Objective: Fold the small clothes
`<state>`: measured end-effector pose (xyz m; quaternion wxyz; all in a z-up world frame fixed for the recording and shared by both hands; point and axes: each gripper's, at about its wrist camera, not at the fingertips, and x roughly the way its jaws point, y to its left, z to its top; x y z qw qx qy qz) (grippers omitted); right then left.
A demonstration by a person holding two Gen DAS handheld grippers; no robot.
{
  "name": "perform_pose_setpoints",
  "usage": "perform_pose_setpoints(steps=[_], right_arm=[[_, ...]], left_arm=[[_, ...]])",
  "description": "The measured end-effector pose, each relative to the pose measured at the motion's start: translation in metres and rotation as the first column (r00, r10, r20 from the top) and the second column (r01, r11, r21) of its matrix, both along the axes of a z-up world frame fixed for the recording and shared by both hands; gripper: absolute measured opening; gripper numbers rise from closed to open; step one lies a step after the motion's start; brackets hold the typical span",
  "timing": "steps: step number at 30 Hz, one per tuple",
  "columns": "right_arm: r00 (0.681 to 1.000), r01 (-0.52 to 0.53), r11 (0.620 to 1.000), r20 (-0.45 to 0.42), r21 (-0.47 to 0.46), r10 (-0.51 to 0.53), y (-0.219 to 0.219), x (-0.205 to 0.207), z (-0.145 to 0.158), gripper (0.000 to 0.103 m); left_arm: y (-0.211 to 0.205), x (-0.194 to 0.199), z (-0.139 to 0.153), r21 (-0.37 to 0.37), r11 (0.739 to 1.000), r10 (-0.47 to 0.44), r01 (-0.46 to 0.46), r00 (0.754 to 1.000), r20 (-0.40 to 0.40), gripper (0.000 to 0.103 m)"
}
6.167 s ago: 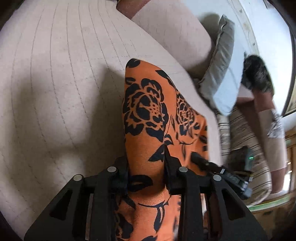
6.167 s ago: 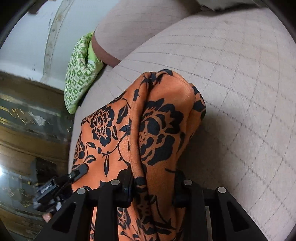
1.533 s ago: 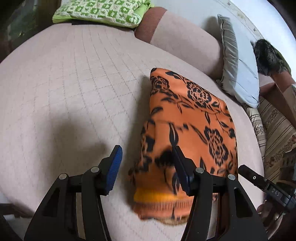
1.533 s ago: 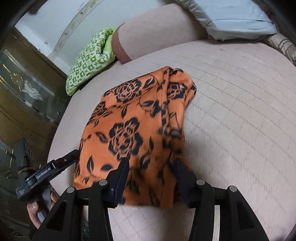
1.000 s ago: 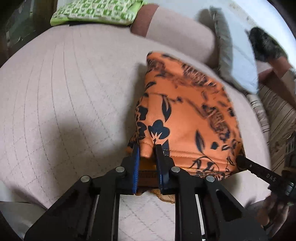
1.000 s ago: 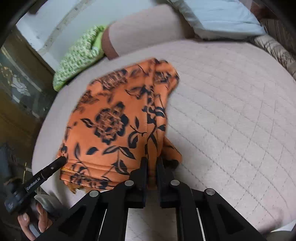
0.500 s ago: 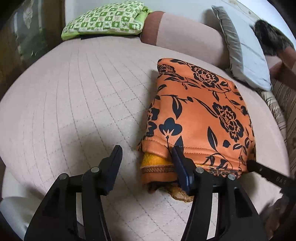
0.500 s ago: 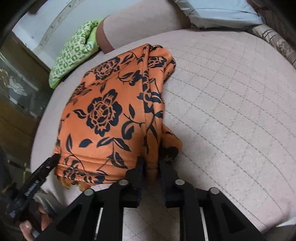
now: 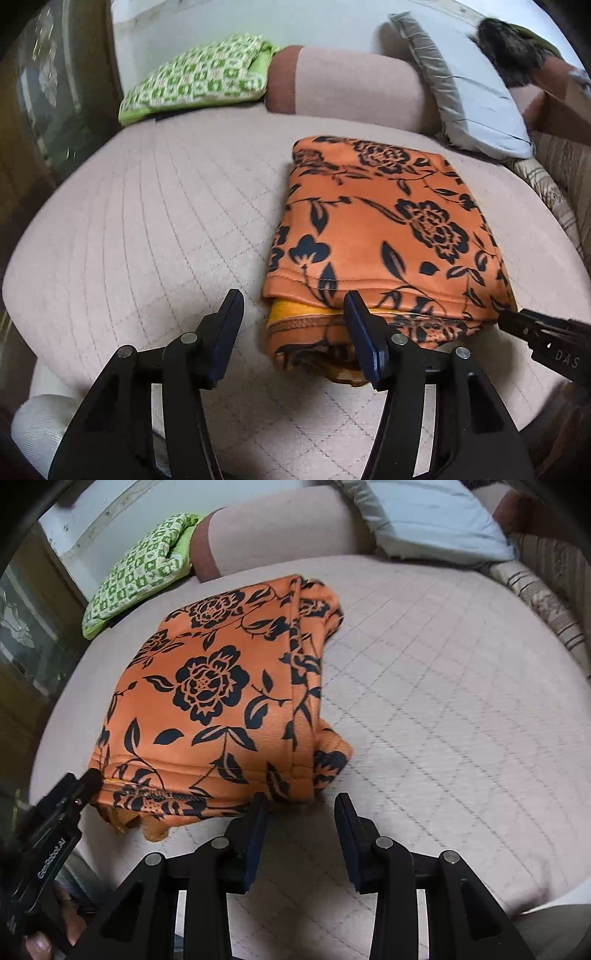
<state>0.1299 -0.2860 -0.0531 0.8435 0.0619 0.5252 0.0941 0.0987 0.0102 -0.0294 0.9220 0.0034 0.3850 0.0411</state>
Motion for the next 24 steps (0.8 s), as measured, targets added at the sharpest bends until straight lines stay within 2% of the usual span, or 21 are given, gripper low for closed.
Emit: perform_pose_setpoints(steps=[7, 10, 24], right_arm=[[0.999, 0.000, 1.000, 0.042, -0.002, 0.000, 0.001, -0.011, 0.015, 0.036], [0.999, -0.005, 1.000, 0.034, 0.019, 0.005, 0.003, -0.014, 0.015, 0.036], [0.999, 0.008, 1.000, 0.044, 0.008, -0.009, 0.004, -0.016, 0.019, 0.036]], left_arm=[[-0.018, -0.009, 0.005, 0.077, 0.996, -0.046, 0.042, 0.997, 0.055, 0.056], [-0.019, -0.010, 0.006, 0.079, 0.996, -0.046, 0.042, 0.997, 0.061, 0.056], [-0.016, -0.010, 0.007, 0.056, 0.998, -0.027, 0.023, 0.997, 0.073, 0.056]])
